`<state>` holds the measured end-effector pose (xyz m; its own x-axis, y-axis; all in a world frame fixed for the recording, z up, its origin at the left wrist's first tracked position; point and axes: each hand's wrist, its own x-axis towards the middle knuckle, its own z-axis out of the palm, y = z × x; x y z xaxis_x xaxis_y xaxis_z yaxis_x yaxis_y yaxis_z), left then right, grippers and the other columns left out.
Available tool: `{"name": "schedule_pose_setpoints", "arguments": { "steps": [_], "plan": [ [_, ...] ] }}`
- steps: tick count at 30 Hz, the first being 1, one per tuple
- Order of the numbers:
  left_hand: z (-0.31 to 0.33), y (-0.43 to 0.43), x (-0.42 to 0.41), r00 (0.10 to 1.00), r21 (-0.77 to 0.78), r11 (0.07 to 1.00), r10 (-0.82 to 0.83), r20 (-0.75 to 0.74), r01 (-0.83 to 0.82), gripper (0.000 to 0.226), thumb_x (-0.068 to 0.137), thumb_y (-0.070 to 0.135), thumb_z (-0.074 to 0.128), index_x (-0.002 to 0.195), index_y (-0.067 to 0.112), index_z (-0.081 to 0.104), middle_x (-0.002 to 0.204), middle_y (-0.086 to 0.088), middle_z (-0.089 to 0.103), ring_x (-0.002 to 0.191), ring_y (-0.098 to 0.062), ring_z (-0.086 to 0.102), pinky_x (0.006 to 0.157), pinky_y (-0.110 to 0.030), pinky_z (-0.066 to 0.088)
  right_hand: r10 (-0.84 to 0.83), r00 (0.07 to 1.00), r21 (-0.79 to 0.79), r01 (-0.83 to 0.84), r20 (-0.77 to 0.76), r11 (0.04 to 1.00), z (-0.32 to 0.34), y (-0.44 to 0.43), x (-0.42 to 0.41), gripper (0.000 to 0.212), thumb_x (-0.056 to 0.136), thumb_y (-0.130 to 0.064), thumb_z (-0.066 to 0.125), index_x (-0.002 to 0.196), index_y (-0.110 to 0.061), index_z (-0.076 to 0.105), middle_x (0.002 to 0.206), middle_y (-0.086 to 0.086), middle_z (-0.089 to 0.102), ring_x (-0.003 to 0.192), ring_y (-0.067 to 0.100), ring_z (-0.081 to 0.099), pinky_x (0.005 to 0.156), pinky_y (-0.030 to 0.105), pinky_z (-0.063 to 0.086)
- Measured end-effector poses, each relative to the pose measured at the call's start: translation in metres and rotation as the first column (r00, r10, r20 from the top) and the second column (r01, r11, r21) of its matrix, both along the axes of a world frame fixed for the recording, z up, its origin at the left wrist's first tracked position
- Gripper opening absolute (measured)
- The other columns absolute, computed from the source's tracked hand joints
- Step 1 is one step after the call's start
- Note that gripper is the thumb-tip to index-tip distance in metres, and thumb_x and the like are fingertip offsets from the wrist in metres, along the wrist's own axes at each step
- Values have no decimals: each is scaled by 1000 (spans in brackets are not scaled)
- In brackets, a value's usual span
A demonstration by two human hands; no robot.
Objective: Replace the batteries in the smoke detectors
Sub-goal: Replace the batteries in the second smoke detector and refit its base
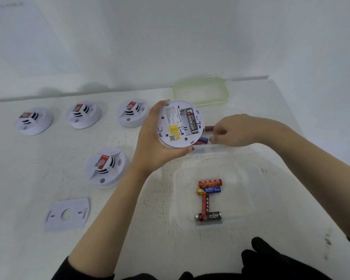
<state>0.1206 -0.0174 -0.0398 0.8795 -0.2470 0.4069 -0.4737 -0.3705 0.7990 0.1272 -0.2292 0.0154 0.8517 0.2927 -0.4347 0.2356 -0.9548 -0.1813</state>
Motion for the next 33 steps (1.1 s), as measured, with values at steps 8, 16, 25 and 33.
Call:
{"name": "schedule_pose_setpoints", "arguments": {
  "steps": [8, 16, 25, 33],
  "plan": [
    [4, -2, -8, 1000, -13, 1000, 12, 10, -12, 97, 54, 43, 83, 135, 13, 37, 130, 4, 50, 121, -9, 51, 99, -33, 48, -338, 936, 850, 95, 101, 518, 18, -14, -16, 2, 88, -17, 65, 88, -16, 63, 65, -3, 71, 57, 10, 63, 57, 22, 44],
    [11, -8, -20, 1000, -51, 999, 5, 10, -4, 96, 55, 41, 84, 132, 8, 39, 126, 2, 55, 116, -11, 56, 94, -30, 50, -408, 675, 767, -390, 615, 510, 8, 20, -54, 6, 86, -3, 65, 91, -7, 65, 88, 4, 73, 84, 18, 70, 75, 33, 56],
    [15, -4, -34, 998, -110, 992, -55, 23, 57, 91, 55, 14, 90, 127, 10, 36, 118, 37, 52, 112, 7, 55, 89, -10, 44, -11, 441, 311, -614, 897, 725, -25, 25, -64, 11, 86, -1, 62, 89, 1, 72, 114, 18, 67, 109, 28, 63, 94, 39, 51],
    [19, -3, -44, 999, -111, 993, -35, -1, 34, 95, 55, 31, 86, 133, 10, 37, 125, 9, 55, 117, -10, 57, 93, -23, 49, -210, 581, 554, -512, 786, 657, -25, 25, -69, 10, 85, -13, 64, 90, -9, 72, 131, 7, 53, 124, 23, 49, 102, 41, 41]
  ]
}}
